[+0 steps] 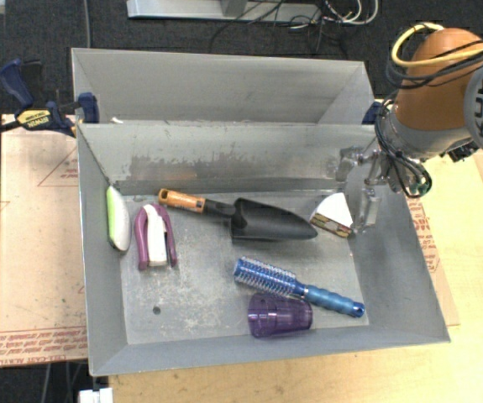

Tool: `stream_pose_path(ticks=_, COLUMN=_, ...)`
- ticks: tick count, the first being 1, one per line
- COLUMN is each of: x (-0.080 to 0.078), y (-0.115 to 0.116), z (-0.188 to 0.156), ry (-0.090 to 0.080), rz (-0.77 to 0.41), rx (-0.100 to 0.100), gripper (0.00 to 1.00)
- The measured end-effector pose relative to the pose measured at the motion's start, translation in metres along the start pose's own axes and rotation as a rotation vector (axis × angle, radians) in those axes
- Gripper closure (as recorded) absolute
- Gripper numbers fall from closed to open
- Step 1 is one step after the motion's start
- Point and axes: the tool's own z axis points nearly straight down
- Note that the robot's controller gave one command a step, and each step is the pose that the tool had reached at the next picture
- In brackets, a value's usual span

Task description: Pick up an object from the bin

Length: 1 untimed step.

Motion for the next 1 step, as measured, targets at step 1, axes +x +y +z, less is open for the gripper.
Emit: stream_pose_path(ticks=1, x=-0.0019, y=0.0008, z=-0.0053, ry=-0.008, rz=-0.003, rx=0.001, gripper=0.00)
